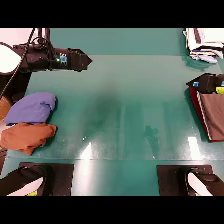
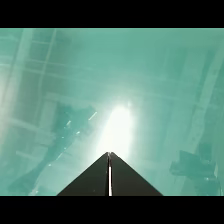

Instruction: Fold the shirts.

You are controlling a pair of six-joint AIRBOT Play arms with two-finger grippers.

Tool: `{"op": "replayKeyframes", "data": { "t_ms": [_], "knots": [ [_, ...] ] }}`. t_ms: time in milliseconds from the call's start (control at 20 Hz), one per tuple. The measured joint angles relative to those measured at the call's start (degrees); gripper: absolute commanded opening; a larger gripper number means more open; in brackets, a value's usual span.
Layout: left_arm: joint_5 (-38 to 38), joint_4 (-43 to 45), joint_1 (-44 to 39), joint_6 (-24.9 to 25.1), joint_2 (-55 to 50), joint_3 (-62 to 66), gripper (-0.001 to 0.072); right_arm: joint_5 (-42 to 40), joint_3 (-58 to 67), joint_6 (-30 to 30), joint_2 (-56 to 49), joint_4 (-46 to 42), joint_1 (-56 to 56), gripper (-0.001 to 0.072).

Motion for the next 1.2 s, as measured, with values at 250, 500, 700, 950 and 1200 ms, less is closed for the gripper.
{"op": "replayKeyframes", "data": {
  "t_ms": [250,500,700,950,1200],
  "knots": [
    [0.0,0.0,0.0,0.0,0.0,0.0,0.0023,-0.2,0.0,0.0,0.0,0.0,0.1,0.0018],
    [0.0,0.0,0.0,0.0,0.0,0.0,0.0022,-0.3,0.0,0.0,0.0,0.0,0.1,0.0018],
    [0.6,-0.3,0.0,0.0,0.0,0.0,0.0023,-0.3,0.0,0.0,0.0,0.0,0.1,0.0018],
    [-5.5,14.0,5.0,-1.4,1.1,0.0,0.0276,-0.1,0.0,0.0,0.0,0.0,0.1,0.0018],
    [-12.2,27.8,17.1,-3.0,1.4,-7.6,0.0649,0.1,0.0,0.0,0.0,0.3,0.1,0.0018]
  ]
}}
